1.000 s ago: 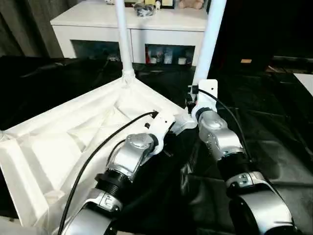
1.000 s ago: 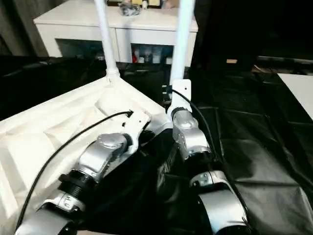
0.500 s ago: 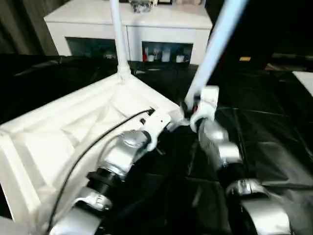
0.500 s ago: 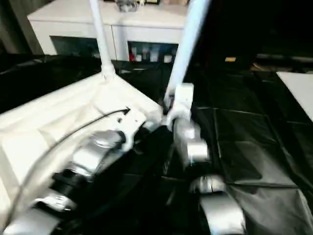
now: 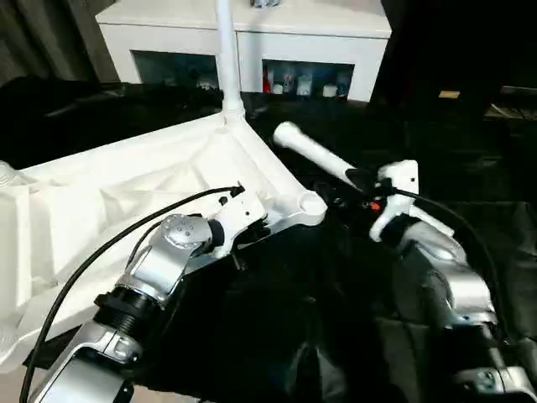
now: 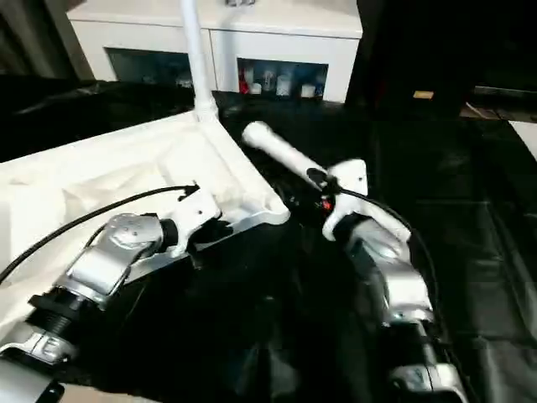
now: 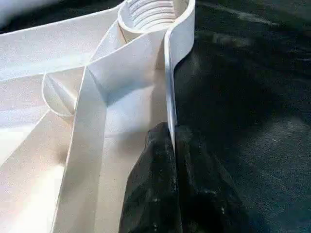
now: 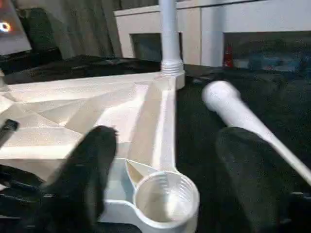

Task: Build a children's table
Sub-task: Insert table leg to table base

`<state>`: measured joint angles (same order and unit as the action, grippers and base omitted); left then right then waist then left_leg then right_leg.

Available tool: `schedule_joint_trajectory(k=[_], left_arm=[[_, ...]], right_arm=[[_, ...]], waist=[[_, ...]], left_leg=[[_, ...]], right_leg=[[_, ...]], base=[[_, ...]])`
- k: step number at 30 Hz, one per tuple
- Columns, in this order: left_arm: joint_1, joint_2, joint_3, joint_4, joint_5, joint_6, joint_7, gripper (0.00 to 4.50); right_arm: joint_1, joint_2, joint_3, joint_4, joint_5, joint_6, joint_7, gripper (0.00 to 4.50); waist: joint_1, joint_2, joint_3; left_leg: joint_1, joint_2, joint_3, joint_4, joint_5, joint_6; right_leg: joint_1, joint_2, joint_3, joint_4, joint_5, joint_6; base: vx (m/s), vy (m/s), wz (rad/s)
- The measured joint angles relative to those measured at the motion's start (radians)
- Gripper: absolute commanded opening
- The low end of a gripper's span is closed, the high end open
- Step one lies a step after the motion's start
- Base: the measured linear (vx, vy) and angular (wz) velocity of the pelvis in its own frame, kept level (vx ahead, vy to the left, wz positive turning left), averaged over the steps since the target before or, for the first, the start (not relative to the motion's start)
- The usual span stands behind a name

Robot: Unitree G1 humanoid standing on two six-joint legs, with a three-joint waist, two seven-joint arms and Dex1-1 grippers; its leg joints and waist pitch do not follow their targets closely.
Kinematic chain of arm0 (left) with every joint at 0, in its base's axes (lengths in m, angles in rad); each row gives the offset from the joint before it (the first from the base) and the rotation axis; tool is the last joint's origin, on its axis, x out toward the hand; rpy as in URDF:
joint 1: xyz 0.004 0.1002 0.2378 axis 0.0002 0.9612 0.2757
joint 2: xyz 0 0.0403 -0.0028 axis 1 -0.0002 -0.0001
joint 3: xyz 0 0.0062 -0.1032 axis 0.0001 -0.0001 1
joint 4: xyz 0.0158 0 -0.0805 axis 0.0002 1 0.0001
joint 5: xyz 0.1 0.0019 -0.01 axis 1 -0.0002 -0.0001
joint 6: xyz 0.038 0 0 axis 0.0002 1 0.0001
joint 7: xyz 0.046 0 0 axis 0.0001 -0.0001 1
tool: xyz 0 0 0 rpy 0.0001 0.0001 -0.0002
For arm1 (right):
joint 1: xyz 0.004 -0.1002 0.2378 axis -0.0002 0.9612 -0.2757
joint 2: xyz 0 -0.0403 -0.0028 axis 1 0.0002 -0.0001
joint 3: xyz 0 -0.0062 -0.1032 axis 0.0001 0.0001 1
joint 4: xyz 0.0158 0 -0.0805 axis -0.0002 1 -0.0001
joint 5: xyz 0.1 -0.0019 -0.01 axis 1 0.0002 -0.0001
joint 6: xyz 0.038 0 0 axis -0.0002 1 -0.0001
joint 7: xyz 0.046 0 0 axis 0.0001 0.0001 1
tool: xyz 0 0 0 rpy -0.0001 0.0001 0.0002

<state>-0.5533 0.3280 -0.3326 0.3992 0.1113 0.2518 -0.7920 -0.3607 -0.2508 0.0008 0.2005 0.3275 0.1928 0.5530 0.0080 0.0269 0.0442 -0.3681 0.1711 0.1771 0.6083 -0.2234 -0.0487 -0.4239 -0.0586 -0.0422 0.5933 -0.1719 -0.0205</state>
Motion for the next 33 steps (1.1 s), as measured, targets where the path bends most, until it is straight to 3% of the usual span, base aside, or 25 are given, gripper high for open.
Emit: schedule_joint_trajectory(k=[4, 8, 11, 15, 22, 23, 26, 29, 32, 33], left_arm=[[0.02, 0.022, -0.01, -0.012, -0.003, -0.046, -0.036, 0.0], [0.057, 0.084, -0.047, -0.028, -0.01, -0.191, -0.132, 0.0], [0.075, 0.107, -0.057, -0.027, -0.022, -0.283, -0.192, 0.0], [0.075, 0.123, -0.083, -0.009, -0.023, -0.398, -0.249, 0.0], [0.009, 0.127, -0.1, 0.143, 0.006, -0.586, -0.22, 0.0], [0.001, 0.123, -0.097, 0.161, 0.012, -0.595, -0.207, 0.46], [-0.001, 0.122, -0.056, 0.162, -0.011, -0.594, -0.208, 0.58], [-0.008, 0.132, 0.008, 0.142, -0.074, -0.61, -0.209, 1.03], [-0.002, 0.146, 0.048, 0.13, -0.125, -0.628, -0.21, 1.11], [0.008, 0.149, 0.062, 0.12, -0.142, -0.627, -0.21, 1.4]], right_arm=[[0.053, 0.003, 0.036, -0.074, 0.005, 0.036, 0.013, 3.03], [0.067, 0.015, 0.048, -0.095, -0.003, 0.044, -0.005, 3.03], [0.066, 0.021, 0.046, -0.121, -0.007, 0.053, -0.022, 3.03], [0.065, 0.021, 0.046, -0.122, -0.009, 0.067, -0.033, 3.03], [0.065, 0.023, 0.041, -0.123, -0.028, 0.069, -0.073, 3.03], [0.066, 0.023, 0.041, -0.124, -0.028, 0.07, -0.076, 3.02], [0.08, 0.025, 0.034, -0.152, -0.028, 0.082, -0.085, 3.02], [0.089, 0.026, 0.026, -0.163, -0.026, 0.092, -0.097, 3.02], [0.093, 0.027, 0.023, -0.183, -0.022, 0.111, -0.109, 3.02], [0.093, 0.027, 0.02, -0.19, -0.022, 0.113, -0.115, 3.02]], waist=[[0.0, 0.0, 0.0], [0.004, 0.0, 0.0], [0.027, 0.0, 0.0], [0.042, 0.001, 0.0], [0.044, 0.001, 0.001], [0.042, 0.001, 0.001], [0.03, 0.003, 0.002], [0.02, 0.003, 0.002], [0.021, 0.004, 0.001], [0.021, 0.004, 0.001]], left_leg=[[0.002, 0.001, 0.0, -0.001, 0.0, 0.0], [0.002, 0.001, 0.0, -0.002, 0.0, -0.001], [0.003, 0.001, 0.0, -0.002, 0.0, -0.009], [0.003, 0.001, 0.002, -0.002, 0.002, -0.012], [0.003, 0.002, 0.002, -0.002, 0.005, -0.015], [0.003, 0.003, 0.002, -0.002, 0.005, -0.016], [0.002, 0.003, 0.002, -0.002, 0.005, -0.016], [0.002, 0.003, 0.002, -0.003, 0.005, -0.016], [0.003, 0.003, 0.002, -0.003, 0.005, -0.016], [0.004, 0.003, 0.002, -0.003, 0.005, -0.016]], right_leg=[[0.004, 0.0, -0.001, 0.0, 0.0, 0.0], [0.005, 0.0, -0.002, 0.0, -0.001, 0.001], [0.005, 0.0, -0.002, 0.0, -0.001, 0.001], [0.007, -0.002, 0.0, 0.001, -0.001, 0.001], [0.007, -0.002, 0.0, 0.003, 0.001, 0.004], [0.007, -0.001, 0.0, 0.004, 0.001, 0.004], [0.006, -0.001, 0.0, 0.004, 0.001, 0.004], [0.007, 0.0, 0.0, 0.004, 0.001, 0.004], [0.006, 0.0, 0.0, 0.004, 0.001, 0.004], [0.007, 0.0, 0.0, 0.004, 0.001, 0.004]], base=[[0.0, 0.0, 0.0], [0.0, 0.0, 0.0], [0.0, 0.0, 0.0], [0.0, 0.0, 0.0], [0.0, 0.0, 0.0], [0.0, 0.0, 0.0], [0.0, 0.0, 0.0], [0.0, 0.0, 0.0], [0.0, 0.0, 0.0], [0.0, 0.0, 0.0]])
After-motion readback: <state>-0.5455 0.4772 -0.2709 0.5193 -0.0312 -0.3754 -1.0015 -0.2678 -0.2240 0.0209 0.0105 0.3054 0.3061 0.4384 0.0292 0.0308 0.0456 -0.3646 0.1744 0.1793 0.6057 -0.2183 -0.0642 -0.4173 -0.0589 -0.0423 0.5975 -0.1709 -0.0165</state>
